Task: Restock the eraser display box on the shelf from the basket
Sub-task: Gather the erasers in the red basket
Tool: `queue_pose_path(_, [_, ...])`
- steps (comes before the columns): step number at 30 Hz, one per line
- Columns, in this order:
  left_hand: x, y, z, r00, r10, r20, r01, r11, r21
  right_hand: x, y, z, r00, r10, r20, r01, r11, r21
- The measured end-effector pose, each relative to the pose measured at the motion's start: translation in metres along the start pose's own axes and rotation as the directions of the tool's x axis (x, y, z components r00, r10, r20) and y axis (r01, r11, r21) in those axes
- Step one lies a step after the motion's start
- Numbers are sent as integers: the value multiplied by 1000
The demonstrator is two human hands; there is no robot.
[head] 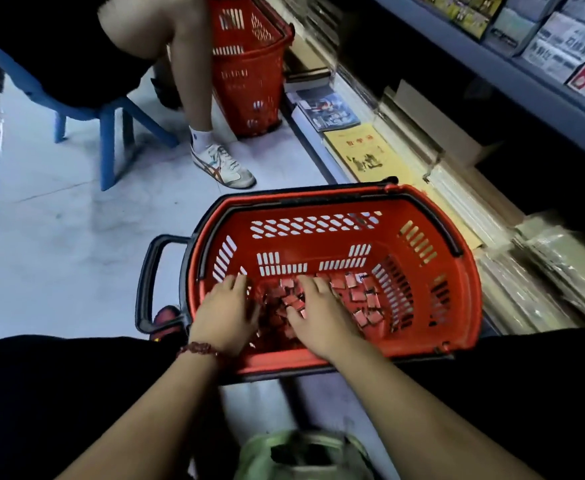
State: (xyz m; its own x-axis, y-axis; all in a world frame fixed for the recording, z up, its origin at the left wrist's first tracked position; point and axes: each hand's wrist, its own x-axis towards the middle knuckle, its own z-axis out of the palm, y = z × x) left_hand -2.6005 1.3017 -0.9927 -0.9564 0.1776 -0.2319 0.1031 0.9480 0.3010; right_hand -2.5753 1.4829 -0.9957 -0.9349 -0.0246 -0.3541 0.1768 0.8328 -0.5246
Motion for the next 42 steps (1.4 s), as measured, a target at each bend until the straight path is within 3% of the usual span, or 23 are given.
queue_pose_path(5, [-2, -15, -8, 1000, -10, 6, 10, 1000, 5, 7, -1, 7, 999, -4, 40, 3, 999, 32])
queue_pose_path(9, [1, -27, -16, 999, -46, -9, 45, 999, -24, 12, 17, 1, 997, -31, 65, 35, 997, -74])
queue_pose_path(13, [4, -40, -20, 997, -74, -31, 73, 997, -34, 10, 46, -2, 994, 95, 47, -84, 975, -208])
queue_pose_path(15, [7, -42, -17, 998, -58, -33, 58, 998, 2, 11, 48, -2, 991, 131, 12, -126, 970, -210])
queue_pose_path(18, [12, -35, -7, 999, -12, -41, 13, 1000, 16, 15, 39, -1, 996, 75, 43, -65, 977, -204])
queue_pose_path(21, [21, -28, 12, 992, 32, 123, -37, 999, 38, 25, 36, 2, 995, 49, 88, -30, 979, -204])
queue_pose_path(23, [29, -28, 25, 962, 18, 273, -8, 999, -39, 30, 44, 4, 987, 62, 146, -36, 984, -175])
queue_pose_path(26, [49, -28, 33, 859, -31, 511, 20, 999, 26, 38, 63, 5, 959, 125, 255, -98, 988, -118])
queue_pose_path(28, [65, -30, 37, 806, -44, 590, 40, 999, 21, 46, 79, 5, 935, 177, 306, -137, 980, -146])
queue_pose_path(33, [110, -45, 59, 758, -142, 636, 188, 982, -5, 84, 103, 7, 885, 167, 435, -28, 951, -308])
queue_pose_path(35, [126, -43, 73, 790, -138, 597, 215, 975, -59, 99, 107, 12, 878, 122, 464, 33, 949, -312])
queue_pose_path(37, [138, -53, 91, 803, -68, 592, 65, 998, 25, 113, 109, 23, 856, 112, 505, 75, 939, -335])
queue_pose_path(38, [140, -58, 102, 785, -103, 610, 117, 993, 16, 120, 110, 31, 843, 118, 524, 82, 936, -343])
queue_pose_path(40, [147, -65, 115, 752, -99, 652, -13, 986, 164, 131, 110, 44, 830, 131, 543, 96, 924, -370])
queue_pose_path(42, [154, -79, 133, 721, -113, 684, -53, 975, 217, 141, 109, 56, 841, 114, 530, 122, 913, -389])
